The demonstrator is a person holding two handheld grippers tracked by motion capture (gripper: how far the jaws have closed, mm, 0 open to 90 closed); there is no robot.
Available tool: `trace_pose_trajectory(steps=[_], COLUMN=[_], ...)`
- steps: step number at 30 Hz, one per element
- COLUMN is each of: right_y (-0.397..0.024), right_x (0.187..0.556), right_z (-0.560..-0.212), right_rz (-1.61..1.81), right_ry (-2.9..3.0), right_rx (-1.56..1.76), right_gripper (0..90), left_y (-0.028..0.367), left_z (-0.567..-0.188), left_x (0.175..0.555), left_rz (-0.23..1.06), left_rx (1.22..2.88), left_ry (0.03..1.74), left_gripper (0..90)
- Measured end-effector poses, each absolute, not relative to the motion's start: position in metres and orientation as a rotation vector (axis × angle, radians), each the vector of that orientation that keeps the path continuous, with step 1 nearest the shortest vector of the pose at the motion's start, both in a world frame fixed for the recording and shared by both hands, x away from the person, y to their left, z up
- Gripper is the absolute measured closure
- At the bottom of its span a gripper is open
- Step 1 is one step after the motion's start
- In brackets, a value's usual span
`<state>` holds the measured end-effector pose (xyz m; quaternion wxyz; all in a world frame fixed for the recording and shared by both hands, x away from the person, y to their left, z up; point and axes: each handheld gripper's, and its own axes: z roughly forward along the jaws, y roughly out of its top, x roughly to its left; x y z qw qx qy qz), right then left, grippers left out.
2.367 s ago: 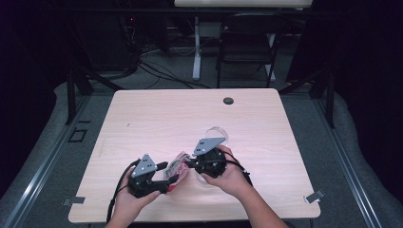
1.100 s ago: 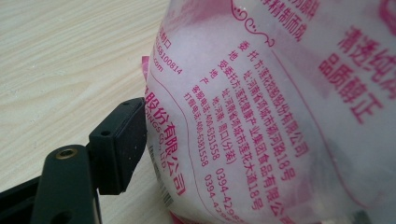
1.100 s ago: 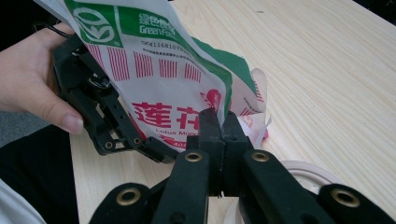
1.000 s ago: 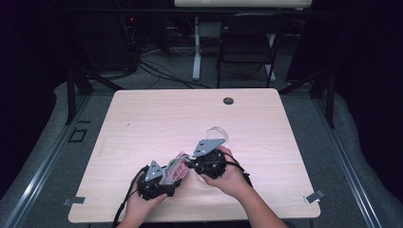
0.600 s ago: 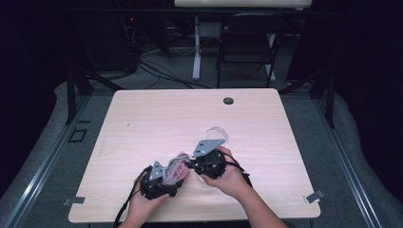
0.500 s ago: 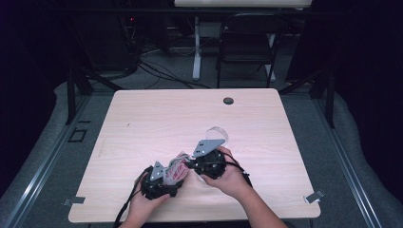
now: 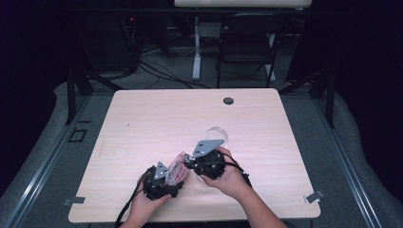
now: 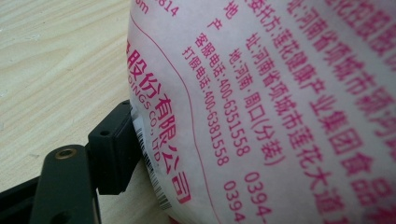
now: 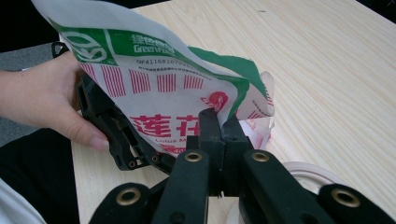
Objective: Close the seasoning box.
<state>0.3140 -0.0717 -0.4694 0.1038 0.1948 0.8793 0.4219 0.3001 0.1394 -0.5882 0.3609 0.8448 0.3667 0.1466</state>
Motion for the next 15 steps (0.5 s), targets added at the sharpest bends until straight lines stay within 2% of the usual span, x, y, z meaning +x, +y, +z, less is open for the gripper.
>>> trace_pose_trajectory(steps=[9,15], right_y=[-0.0710,-0.0705], right_x=[0.3135,0.3135], right_z=[-0.4695,-0.4698], right_rz=[1.243,1.238], right_ry=[2.592,2.595], right_rx=[0.576,0.576], right_gripper=[90.0,90.0], left_y=[0.1393,0.1388], left_z=[-0.5881,-0.5880], left_x=[0.3004,0.3000], left_rz=[0.378,0.390], left_rx=[2.178,2.160], left_ry=[0.944,0.950], left_gripper=[25.3,36.4])
